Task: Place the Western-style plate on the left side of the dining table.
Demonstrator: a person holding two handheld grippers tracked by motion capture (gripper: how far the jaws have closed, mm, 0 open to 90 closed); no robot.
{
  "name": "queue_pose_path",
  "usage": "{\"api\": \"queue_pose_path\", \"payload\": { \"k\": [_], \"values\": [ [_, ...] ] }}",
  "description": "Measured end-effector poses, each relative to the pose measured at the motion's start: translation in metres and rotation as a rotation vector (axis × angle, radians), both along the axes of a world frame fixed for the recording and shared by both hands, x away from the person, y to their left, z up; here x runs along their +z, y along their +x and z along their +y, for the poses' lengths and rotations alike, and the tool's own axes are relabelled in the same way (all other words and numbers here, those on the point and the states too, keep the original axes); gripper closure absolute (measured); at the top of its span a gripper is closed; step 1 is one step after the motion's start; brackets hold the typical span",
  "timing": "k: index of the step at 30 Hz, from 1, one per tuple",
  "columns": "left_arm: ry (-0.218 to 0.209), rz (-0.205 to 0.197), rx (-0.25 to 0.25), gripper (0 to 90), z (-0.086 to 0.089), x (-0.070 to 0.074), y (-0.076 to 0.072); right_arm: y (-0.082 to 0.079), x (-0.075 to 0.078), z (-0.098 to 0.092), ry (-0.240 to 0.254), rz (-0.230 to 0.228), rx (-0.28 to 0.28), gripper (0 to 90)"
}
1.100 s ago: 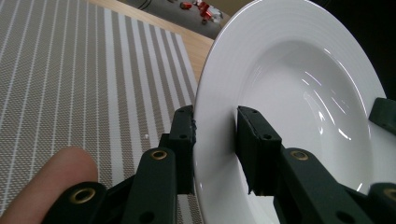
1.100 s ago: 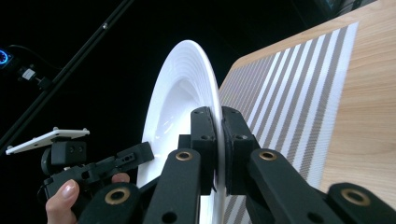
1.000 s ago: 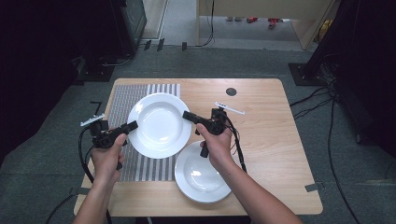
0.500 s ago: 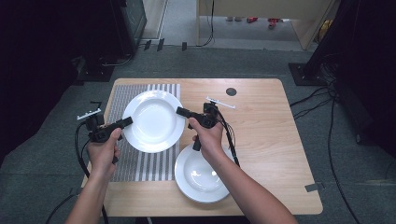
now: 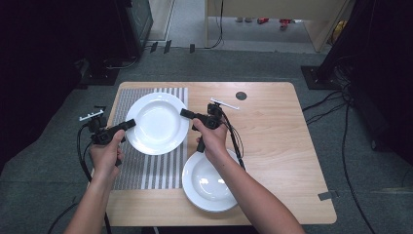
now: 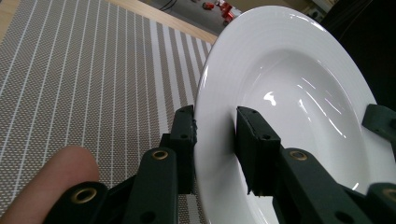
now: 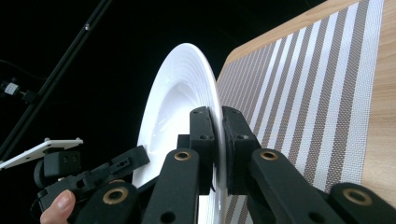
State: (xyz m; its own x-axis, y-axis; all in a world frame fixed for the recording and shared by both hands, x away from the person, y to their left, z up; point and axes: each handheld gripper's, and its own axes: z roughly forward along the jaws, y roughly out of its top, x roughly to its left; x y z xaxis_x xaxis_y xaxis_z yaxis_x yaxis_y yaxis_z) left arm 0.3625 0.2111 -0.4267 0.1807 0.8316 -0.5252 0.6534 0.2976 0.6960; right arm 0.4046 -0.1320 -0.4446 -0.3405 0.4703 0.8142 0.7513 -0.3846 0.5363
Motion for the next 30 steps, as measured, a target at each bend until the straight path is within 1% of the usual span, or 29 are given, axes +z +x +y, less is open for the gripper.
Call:
{"api": "queue_pose_path", "payload": {
  "k": [6, 9, 11, 13, 19, 22, 27, 30],
  "values": [
    [0.009, 0.016, 0.012, 69.8, 0.005, -0.005, 0.007, 0.007, -0.006, 0.007, -0.004, 0.015, 0.001, 85.3],
    [0.017, 0.027, 0.016, 69.7, 0.008, -0.008, 0.009, 0.011, -0.010, 0.011, -0.007, 0.028, 0.001, 85.1],
    [0.021, 0.033, 0.023, 69.7, 0.010, -0.011, 0.011, 0.013, -0.013, 0.014, -0.008, 0.044, 0.001, 85.0],
    [0.022, 0.039, 0.029, 69.7, 0.012, -0.013, 0.013, 0.016, -0.016, 0.016, -0.011, 0.049, 0.002, 84.7],
    [0.027, 0.060, 0.044, 69.7, 0.018, -0.019, 0.018, 0.023, -0.023, 0.025, -0.032, 0.061, 0.001, 84.0],
    [0.023, 0.071, 0.053, 69.8, 0.022, -0.023, 0.020, 0.027, -0.027, 0.030, -0.028, 0.090, 0.003, 84.0],
    [0.023, 0.090, 0.068, 69.8, 0.029, -0.029, 0.025, 0.034, -0.034, 0.037, -0.037, 0.109, 0.009, 83.7],
    [0.026, 0.107, 0.086, 69.7, 0.031, -0.035, 0.029, 0.040, -0.040, 0.043, -0.044, 0.132, 0.008, 83.2]
  ]
}}
